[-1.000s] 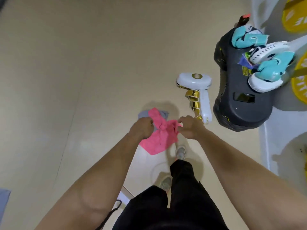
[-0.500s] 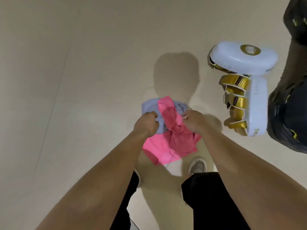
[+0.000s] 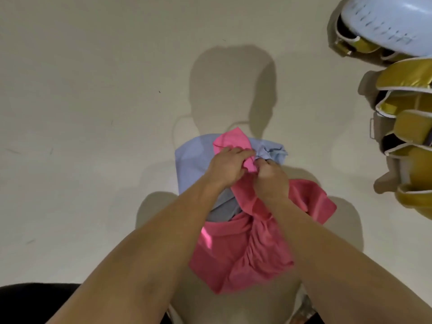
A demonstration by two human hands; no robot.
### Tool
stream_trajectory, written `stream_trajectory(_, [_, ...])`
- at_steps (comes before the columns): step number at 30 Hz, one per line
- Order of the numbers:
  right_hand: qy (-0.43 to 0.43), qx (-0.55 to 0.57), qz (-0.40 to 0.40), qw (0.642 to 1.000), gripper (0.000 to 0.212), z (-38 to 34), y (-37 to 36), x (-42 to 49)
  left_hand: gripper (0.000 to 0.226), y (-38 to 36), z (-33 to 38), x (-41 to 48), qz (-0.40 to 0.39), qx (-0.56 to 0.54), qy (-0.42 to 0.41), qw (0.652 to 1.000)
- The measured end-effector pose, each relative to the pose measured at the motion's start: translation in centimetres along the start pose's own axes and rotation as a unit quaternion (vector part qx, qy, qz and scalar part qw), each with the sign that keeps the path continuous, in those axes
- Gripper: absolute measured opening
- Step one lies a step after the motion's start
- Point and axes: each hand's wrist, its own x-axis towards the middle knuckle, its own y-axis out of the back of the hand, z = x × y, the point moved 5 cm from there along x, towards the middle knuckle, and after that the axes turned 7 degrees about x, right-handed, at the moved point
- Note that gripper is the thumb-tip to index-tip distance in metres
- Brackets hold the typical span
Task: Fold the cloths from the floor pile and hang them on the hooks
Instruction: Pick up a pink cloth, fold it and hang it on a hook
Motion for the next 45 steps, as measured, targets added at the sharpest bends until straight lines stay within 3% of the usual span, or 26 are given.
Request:
stream_trajectory(2, [0.016,0.041,-0.016,0.999,0.017,0.0,1.0,-0.2,0.027,0.5,0.5,-0.5,0.005,-0.056,-0.002,0.998])
stream_trajectory(4, [0.017,0.064,-0.046,0.997,0.009,-0.7,2.7,-1.4,0.019,1.8,1.1,-2.2,-0.019,-0.097,0.025,0.995])
stream_trajectory(9, [-0.028,0.078,-0.149,0.985,0.039,-5.7,9.7,-9.1,0.017,8.6,5.0,-11.0,-0.021,-0.117,0.064,0.991])
stream_trajectory(13, [-0.025,0.09,-0.174,0.98,0.011,-11.7,17.8,-16.5,0.012,17.9,9.8,-20.1,-0.035,-0.178,0.061,0.981])
stream_trajectory(18, [-0.061,0.173,-0.192,0.964,0.023,-19.5,31.0,-26.1,0.015,30.9,15.8,-30.0,-0.014,-0.204,0.083,0.975])
stream_trajectory(21, [-0.071,0.197,-0.186,0.96,0.024,-22.5,38.4,-31.8,0.026,38.2,19.8,-35.1,-0.012,-0.196,0.053,0.979])
stream_trajectory(24, [-0.073,0.205,-0.152,0.964,0.026,-25.1,44.6,-37.7,0.041,44.1,22.9,-39.8,0.009,-0.207,0.018,0.978])
stream_trajectory(28, [-0.108,0.131,-0.116,0.979,0.05,-27.3,49.1,-45.2,0.023,49.6,26.1,-45.6,0.015,-0.221,-0.022,0.975])
stream_trajectory(31, [-0.137,0.136,-0.029,0.981,0.076,-28.9,51.5,-51.3,0.016,52.8,29.6,-50.0,-0.004,-0.214,-0.091,0.973])
stream_trajectory(33, [-0.125,0.177,0.038,0.976,0.066,-31.3,53.4,-55.3,0.016,54.7,32.3,-52.9,-0.017,-0.201,-0.131,0.971])
stream_trajectory(37, [-0.096,0.252,0.136,0.953,0.025,-33.8,56.1,-60.4,0.014,57.2,36.9,-56.8,-0.049,-0.226,-0.183,0.955])
stream_trajectory(41, [-0.116,0.37,0.224,0.894,0.014,-33.0,58.6,-63.8,0.01,58.4,41.4,-58.9,-0.07,-0.235,-0.208,0.947])
stream_trajectory(45, [-0.136,0.401,0.247,0.872,0.007,-30.0,60.0,-66.9,0.011,59.4,44.6,-59.8,-0.001,-0.165,-0.23,0.959])
